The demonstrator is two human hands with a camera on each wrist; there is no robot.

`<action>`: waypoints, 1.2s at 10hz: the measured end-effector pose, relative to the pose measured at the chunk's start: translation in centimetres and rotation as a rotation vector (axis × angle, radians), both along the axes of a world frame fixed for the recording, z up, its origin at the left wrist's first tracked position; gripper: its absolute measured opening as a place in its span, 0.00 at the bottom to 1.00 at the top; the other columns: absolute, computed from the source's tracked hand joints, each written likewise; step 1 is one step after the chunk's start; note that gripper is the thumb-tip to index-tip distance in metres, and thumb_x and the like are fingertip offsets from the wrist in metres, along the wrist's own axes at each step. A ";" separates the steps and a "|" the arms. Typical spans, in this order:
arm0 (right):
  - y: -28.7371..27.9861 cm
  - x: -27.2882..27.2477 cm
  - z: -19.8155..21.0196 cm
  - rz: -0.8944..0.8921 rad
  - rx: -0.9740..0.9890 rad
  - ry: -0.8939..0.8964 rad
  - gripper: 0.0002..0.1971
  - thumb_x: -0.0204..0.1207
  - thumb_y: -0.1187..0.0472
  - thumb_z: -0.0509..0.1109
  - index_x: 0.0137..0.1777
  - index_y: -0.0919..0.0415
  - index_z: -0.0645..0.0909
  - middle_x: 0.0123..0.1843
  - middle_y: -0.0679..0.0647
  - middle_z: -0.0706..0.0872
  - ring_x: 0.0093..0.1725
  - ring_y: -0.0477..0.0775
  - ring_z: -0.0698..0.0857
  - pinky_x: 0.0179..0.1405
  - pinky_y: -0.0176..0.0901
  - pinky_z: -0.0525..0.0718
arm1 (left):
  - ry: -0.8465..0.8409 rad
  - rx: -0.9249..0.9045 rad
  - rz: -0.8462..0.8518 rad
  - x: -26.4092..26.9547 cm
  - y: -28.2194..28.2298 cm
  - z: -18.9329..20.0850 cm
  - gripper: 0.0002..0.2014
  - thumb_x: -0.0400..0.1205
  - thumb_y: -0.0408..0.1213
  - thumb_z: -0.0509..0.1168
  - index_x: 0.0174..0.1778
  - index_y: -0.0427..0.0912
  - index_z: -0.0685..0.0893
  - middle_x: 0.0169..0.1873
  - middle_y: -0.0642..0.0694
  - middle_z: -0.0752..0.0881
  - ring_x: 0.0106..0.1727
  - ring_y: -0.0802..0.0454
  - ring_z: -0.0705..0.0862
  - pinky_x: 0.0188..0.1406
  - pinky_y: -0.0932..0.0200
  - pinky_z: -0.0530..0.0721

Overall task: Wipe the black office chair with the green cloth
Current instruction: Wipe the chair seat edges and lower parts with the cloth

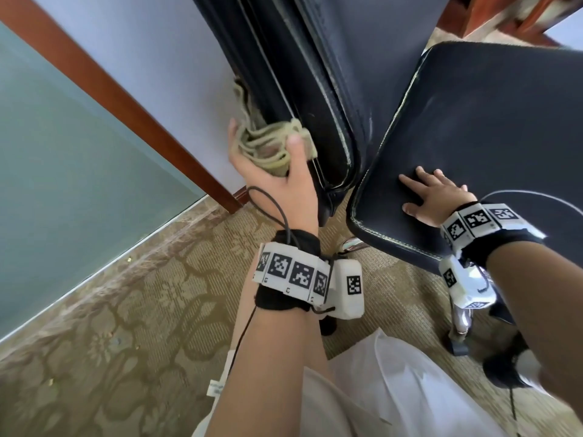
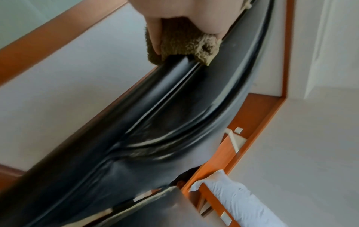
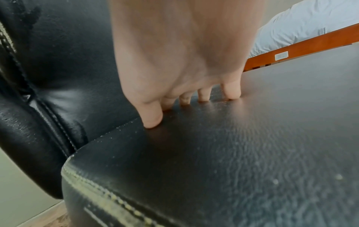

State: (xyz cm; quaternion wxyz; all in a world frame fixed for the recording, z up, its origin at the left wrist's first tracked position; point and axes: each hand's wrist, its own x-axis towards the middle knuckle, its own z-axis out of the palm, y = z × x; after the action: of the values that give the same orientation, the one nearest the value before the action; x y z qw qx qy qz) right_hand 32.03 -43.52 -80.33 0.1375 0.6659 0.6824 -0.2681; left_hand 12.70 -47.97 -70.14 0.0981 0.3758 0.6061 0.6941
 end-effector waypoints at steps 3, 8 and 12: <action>-0.2 0.0 -0.1 0.007 0.029 -0.011 0.30 0.83 0.47 0.55 0.82 0.39 0.45 0.85 0.43 0.42 0.83 0.54 0.42 0.78 0.66 0.52 | -0.030 0.021 -0.016 0.7 1.3 -0.7 0.30 0.75 0.26 0.70 0.73 0.36 0.69 0.51 0.53 0.86 0.43 0.67 0.85 0.45 0.75 0.80; -0.1 -0.2 -0.2 0.001 0.015 -0.015 0.30 0.84 0.48 0.55 0.82 0.38 0.44 0.85 0.44 0.41 0.83 0.54 0.41 0.78 0.67 0.50 | -0.010 -0.179 -0.028 0.9 0.6 -6.3 0.36 0.70 0.53 0.66 0.71 0.36 0.71 0.53 0.34 0.86 0.51 0.42 0.86 0.49 0.51 0.84; -0.8 0.3 -0.2 0.012 0.032 -0.003 0.30 0.84 0.48 0.55 0.82 0.38 0.44 0.85 0.44 0.41 0.83 0.53 0.41 0.79 0.66 0.49 | 0.018 0.002 -0.057 0.6 -0.6 -3.3 0.32 0.78 0.30 0.70 0.76 0.36 0.64 0.64 0.51 0.77 0.58 0.65 0.81 0.55 0.74 0.78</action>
State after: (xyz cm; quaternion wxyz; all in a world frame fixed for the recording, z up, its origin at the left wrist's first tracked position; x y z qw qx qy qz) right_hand 32.29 -44.32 -80.48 0.1295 0.6644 0.6904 -0.2552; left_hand 13.35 -48.58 -73.39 0.1121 0.3989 0.5956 0.6882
